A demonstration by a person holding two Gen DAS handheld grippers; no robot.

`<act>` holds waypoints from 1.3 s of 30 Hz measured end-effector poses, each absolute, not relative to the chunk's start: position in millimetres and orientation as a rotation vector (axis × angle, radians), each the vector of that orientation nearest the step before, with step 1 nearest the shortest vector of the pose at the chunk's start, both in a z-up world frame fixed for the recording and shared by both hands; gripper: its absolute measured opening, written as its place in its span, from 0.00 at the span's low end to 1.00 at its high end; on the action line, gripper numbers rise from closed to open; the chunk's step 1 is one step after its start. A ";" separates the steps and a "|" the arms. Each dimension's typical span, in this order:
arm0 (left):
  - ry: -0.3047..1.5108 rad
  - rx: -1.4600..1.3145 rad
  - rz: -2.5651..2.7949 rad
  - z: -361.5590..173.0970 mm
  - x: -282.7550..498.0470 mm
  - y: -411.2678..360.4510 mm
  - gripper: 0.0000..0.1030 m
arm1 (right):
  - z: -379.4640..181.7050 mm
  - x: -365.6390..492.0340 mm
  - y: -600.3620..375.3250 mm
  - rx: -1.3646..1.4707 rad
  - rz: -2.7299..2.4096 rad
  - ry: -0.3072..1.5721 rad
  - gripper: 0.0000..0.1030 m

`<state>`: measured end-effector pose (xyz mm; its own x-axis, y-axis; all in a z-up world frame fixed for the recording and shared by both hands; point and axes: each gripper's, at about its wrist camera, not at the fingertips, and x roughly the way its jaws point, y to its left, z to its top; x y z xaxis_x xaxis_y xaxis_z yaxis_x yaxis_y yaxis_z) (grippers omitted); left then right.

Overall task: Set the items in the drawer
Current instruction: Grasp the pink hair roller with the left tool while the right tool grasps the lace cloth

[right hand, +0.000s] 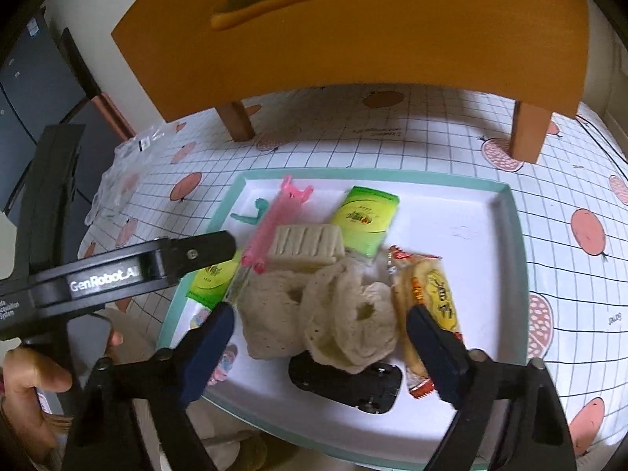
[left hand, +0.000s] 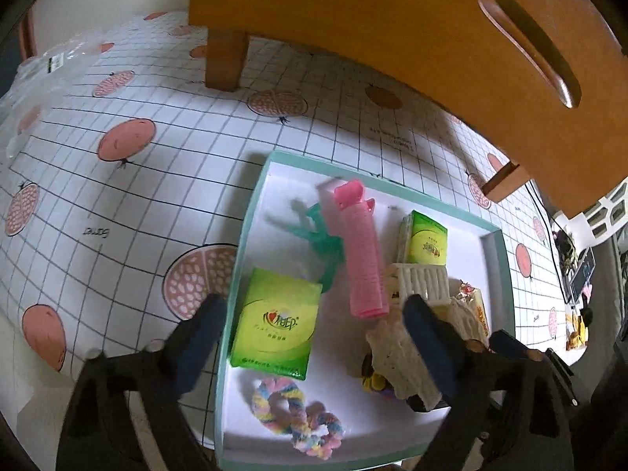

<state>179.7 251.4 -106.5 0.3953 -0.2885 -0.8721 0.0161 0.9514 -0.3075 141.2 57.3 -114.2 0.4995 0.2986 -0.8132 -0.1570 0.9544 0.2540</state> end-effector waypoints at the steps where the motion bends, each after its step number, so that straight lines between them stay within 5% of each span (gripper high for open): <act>1: 1.156 -0.273 -0.203 -108.3 181.3 251.2 0.84 | -115.5 141.9 59.0 0.149 0.279 1.015 0.80; 22: 1.148 -0.336 -0.358 -121.0 204.7 235.2 0.52 | -134.7 154.2 65.0 0.158 0.299 1.068 0.27; 39: 1.151 -0.366 -0.377 -122.1 202.9 241.8 0.41 | -140.4 156.3 52.1 0.253 0.285 1.106 0.24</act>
